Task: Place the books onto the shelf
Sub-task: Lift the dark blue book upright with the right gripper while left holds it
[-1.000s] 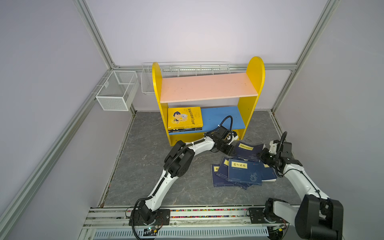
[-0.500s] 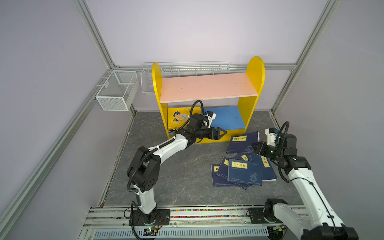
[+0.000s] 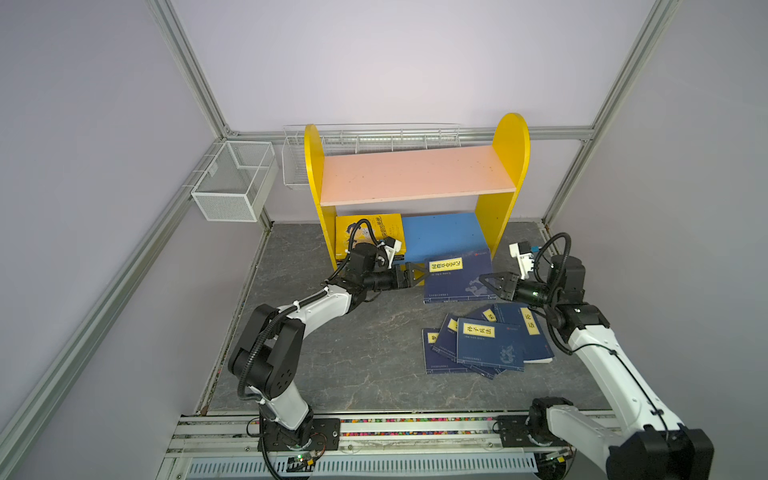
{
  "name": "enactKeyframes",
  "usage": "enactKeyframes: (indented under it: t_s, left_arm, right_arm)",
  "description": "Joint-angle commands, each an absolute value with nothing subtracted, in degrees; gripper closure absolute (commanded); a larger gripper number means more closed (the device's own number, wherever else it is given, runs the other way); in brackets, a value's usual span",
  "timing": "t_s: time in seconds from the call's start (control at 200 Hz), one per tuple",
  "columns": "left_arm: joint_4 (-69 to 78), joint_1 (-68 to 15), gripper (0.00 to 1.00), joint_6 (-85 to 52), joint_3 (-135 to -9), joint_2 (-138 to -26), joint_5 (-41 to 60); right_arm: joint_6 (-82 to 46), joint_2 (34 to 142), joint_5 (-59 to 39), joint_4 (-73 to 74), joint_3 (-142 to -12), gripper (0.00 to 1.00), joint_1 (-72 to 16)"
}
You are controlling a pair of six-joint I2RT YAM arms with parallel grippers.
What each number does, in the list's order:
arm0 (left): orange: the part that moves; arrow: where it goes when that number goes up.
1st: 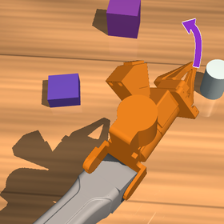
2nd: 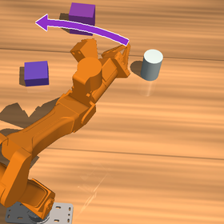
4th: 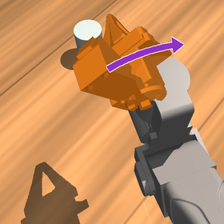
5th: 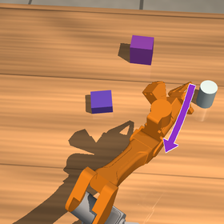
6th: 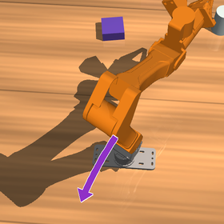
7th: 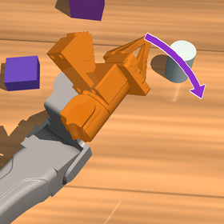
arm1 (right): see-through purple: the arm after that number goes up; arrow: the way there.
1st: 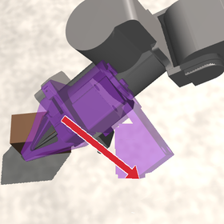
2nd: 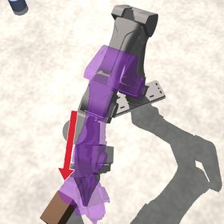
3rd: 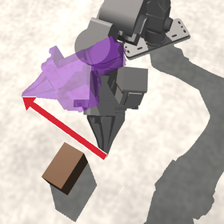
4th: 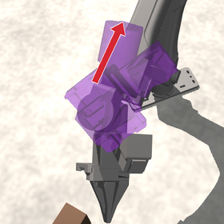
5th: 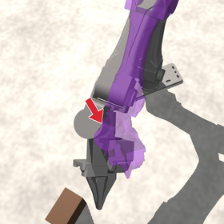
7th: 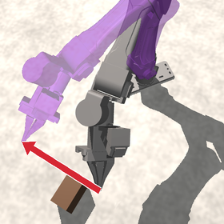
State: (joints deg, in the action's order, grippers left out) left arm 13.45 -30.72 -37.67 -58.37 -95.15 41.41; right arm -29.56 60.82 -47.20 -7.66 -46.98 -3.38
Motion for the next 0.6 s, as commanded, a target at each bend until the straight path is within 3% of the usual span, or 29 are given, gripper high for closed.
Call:
enactKeyframes:
  t_s: [0.0,0.155,0.22,0.3,0.415,0.45,0.595]
  left_arm:
    - [18.8,-30.8,0.05,-39.7,-57.6,-92.7,47.5]
    - [23.4,-30.8,0.20,-41.7,-56.6,-92.0,50.9]
    - [22.8,-30.8,0.31,-41.5,-57.0,-91.8,51.8]
    - [20.9,-30.8,0.52,-40.6,-57.6,-91.3,52.3]
    - [18.6,-30.8,0.90,-39.5,-58.0,-90.6,50.8]
    - [18.4,-30.9,1.00,-39.5,-58.1,-90.3,50.0]
    - [24.4,-31.0,1.00,-43.1,-57.6,-89.3,45.0]
  right_arm:
    - [-34.0,62.6,-52.3,2.8,-48.0,0.94,-4.7]
    - [-34.4,65.8,-51.5,5.3,-49.3,0.94,-7.7]
    - [-34.5,67.2,-51.3,5.6,-50.0,0.94,-8.6]
    - [-34.3,68.3,-50.3,5.5,-50.0,0.94,-8.9]
    - [-33.3,69.4,-47.4,3.4,-52.0,0.91,-8.9]
    - [-33.1,69.5,-45.5,1.9,-52.3,0.83,-8.8]
    - [-33.3,68.7,-39.8,-0.2,-51.0,0.40,-8.5]
